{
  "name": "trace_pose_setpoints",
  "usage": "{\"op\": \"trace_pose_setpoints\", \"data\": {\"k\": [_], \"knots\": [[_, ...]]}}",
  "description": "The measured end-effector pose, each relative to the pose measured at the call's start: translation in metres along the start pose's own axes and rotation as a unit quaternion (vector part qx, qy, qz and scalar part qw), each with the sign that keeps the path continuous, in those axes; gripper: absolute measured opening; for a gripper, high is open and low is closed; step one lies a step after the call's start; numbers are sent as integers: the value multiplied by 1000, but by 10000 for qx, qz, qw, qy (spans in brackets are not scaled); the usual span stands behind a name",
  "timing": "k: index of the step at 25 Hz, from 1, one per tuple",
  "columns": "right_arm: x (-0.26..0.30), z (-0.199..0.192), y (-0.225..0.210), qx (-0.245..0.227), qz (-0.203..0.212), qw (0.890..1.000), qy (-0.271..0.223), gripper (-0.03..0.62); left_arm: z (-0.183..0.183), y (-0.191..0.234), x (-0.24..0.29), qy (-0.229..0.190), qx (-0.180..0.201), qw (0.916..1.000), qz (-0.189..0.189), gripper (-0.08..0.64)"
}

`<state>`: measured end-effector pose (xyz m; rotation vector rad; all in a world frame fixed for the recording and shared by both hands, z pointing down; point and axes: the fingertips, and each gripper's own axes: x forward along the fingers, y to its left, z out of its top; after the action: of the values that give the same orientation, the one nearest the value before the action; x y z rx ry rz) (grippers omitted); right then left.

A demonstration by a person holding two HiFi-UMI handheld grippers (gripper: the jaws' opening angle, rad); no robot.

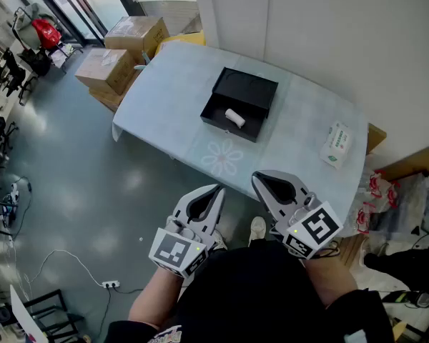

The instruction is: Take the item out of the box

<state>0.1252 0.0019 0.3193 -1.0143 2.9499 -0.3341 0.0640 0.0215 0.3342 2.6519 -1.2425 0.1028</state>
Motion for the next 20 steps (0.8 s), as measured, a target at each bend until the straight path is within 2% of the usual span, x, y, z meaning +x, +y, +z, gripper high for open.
{"op": "trace_pose_setpoints", "data": {"k": [12,20], "knots": [[7,-2,11,-2,-53,10000,63,9,1,7,-13,-11,-38,10000,-41,9],[17,-3,24,25,51,10000,63,9,2,14,-22,26,-14,10000,-55,9]]}}
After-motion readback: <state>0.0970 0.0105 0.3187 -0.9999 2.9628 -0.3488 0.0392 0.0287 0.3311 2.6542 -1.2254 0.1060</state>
